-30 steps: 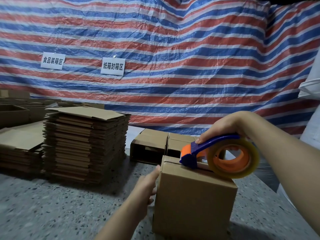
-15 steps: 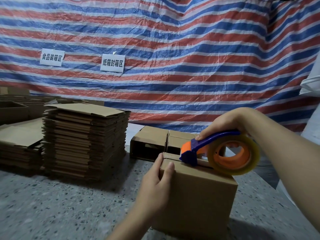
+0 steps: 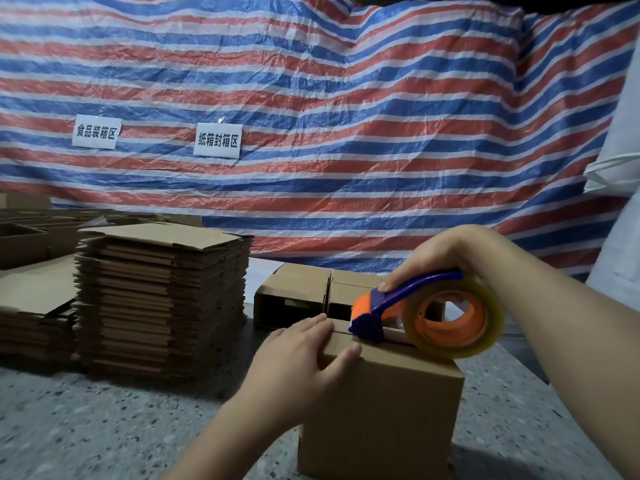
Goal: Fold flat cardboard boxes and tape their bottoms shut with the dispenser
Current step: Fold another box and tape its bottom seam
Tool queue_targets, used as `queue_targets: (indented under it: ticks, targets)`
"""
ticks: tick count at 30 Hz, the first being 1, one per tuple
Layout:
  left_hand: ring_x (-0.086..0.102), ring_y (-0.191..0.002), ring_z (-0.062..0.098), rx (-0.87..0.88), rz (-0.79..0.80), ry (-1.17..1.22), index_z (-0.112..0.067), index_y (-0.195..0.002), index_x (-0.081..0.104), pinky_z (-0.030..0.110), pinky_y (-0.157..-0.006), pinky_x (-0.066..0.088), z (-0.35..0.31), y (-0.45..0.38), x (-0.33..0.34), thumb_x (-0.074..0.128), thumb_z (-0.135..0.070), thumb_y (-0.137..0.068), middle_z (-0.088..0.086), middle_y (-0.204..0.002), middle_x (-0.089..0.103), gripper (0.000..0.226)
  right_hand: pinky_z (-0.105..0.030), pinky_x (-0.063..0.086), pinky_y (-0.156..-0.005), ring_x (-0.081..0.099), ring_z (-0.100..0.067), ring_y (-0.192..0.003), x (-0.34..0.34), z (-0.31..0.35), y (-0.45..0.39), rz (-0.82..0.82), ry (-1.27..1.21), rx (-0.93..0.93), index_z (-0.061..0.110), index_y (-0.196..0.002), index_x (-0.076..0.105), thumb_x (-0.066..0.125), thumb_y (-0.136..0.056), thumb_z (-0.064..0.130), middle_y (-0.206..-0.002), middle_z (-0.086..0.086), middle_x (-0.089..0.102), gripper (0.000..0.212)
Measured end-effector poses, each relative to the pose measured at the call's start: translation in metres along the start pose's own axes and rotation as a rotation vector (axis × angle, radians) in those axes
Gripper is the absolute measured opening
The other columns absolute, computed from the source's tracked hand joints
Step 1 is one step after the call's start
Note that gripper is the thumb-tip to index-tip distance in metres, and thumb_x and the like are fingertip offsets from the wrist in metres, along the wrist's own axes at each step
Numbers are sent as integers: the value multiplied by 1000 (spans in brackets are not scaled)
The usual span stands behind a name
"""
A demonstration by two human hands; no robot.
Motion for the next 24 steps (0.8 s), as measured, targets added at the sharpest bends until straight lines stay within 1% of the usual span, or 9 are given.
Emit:
queue_targets:
  ticks: [3, 6, 9, 12, 16, 17, 21, 22, 24]
  targets:
    - [29, -143, 4, 41, 15, -120, -37, -149, 34, 34, -119, 18, -1, -1, -1, 19, -87, -80, -16, -158, 31, 86, -25, 58, -57, 76, -16, -71, -1, 1, 1, -2, 28, 17, 17, -113, 67, 80, -61, 63, -92, -6, 79, 71]
    - [32, -141, 5, 68, 1, -204, -35, -146, 39, 33, -116, 22, -2, -2, -2, 19, -87, -81, -15, -157, 34, 86, -26, 58, -56, 76, -17, -70, -5, -2, 4, -13, 77, 52, 16, -109, 69, 81, -59, 66, -87, -6, 79, 73]
    - [33, -141, 5, 76, -3, -224, -34, -146, 40, 33, -115, 24, -1, -2, -2, 18, -86, -82, -14, -157, 34, 85, -28, 58, -60, 77, -21, -75, -13, -9, 5, -64, 117, 57, 13, -112, 69, 81, -48, 73, -90, -9, 79, 89]
    - [32, -142, 5, 73, 7, -216, -34, -148, 38, 33, -115, 23, -1, 0, -2, 16, -86, -81, -15, -157, 33, 87, -29, 59, -63, 76, -21, -78, -18, -21, 6, -62, 147, 81, 11, -112, 71, 80, -45, 76, -93, -9, 79, 94]
    - [34, -141, 4, 72, 7, -185, -34, -148, 38, 31, -115, 23, -1, 1, -3, 13, -87, -79, -17, -157, 32, 91, -33, 61, -81, 76, -24, -93, -26, -60, 12, -47, 181, 163, 11, -115, 72, 83, -36, 82, -103, -11, 78, 107]
    - [35, -140, 4, 76, 10, -177, -35, -148, 38, 31, -115, 23, -2, 1, -3, 11, -87, -77, -17, -157, 32, 92, -33, 61, -83, 76, -24, -94, -25, -69, 12, -38, 168, 178, 11, -117, 71, 83, -33, 82, -104, -11, 78, 110]
    - [41, -135, 4, 87, 28, -196, -37, -143, 42, 31, -113, 28, -6, 3, -5, 6, -89, -74, -19, -153, 38, 93, -28, 58, -69, 73, -19, -82, -12, -84, 8, 19, 151, 183, 12, -118, 70, 82, -33, 81, -98, -8, 77, 110]
    - [44, -131, 4, 95, 34, -229, -38, -137, 47, 31, -111, 31, -8, 3, -7, 6, -88, -75, -19, -147, 45, 89, -28, 58, -68, 73, -18, -80, -10, -84, 7, 17, 146, 177, 12, -117, 70, 81, -36, 80, -96, -7, 77, 107]
    - [52, -117, 7, 108, 52, -323, -36, -114, 54, 32, -103, 36, -14, 0, -11, 8, -87, -78, -17, -122, 58, 77, -28, 58, -66, 73, -17, -77, -10, -84, 7, 7, 135, 171, 12, -117, 69, 79, -42, 78, -93, -6, 77, 100]
Point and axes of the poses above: each hand's wrist, its own y-axis away from the middle knuckle, its own x-axis out of the palm, z = x × y, the point moved 7 cm from there along -y, towards the middle knuckle
